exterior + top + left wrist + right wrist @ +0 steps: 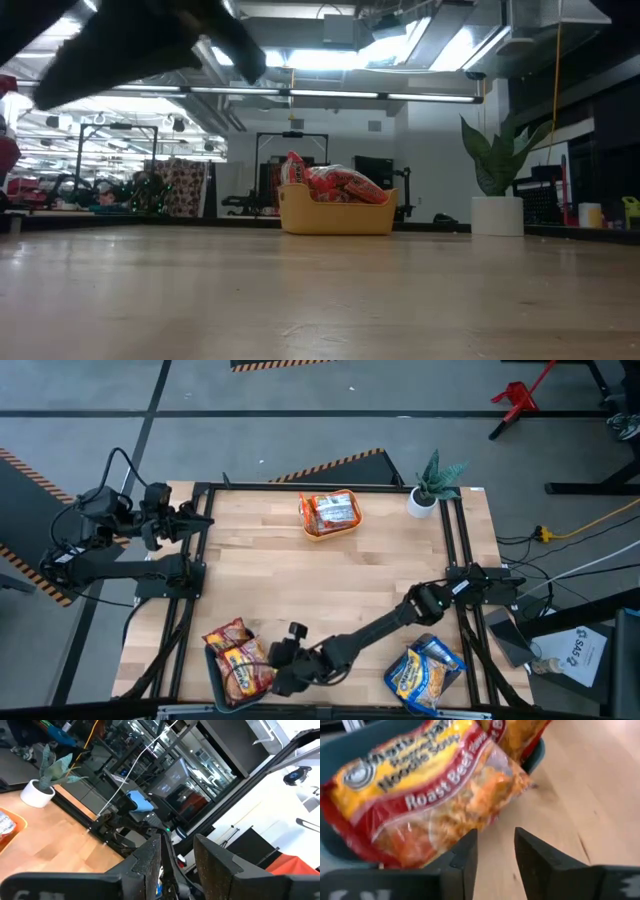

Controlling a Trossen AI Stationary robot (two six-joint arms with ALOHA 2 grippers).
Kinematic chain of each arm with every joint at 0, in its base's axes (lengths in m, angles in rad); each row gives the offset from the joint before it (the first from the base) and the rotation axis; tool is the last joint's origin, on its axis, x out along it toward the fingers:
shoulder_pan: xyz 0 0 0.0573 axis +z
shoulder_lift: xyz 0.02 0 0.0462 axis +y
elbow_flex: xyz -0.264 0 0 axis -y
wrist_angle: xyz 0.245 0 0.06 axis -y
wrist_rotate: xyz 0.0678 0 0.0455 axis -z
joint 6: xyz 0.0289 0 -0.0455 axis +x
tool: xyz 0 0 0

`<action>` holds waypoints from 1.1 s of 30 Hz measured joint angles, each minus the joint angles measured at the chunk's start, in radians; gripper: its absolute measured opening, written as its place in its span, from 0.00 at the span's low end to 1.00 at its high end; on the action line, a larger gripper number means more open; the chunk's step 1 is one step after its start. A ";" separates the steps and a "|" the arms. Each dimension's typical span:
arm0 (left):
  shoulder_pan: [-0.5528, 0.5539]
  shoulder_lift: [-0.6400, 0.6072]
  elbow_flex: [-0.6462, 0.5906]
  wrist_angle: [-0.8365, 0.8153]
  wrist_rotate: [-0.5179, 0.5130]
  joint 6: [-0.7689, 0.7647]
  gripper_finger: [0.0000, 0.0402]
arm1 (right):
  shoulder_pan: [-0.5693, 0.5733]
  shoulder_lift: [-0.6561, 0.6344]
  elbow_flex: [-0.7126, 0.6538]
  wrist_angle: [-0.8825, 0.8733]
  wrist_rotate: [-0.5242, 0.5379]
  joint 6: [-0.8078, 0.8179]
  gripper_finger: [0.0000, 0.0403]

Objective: Sort Maruchan noodles
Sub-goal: Put the red noodle pack into the blue bin

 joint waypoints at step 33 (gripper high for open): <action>0.000 0.001 0.001 -0.127 -0.062 -0.079 0.28 | 0.021 -0.012 0.019 0.058 -0.105 -0.253 0.15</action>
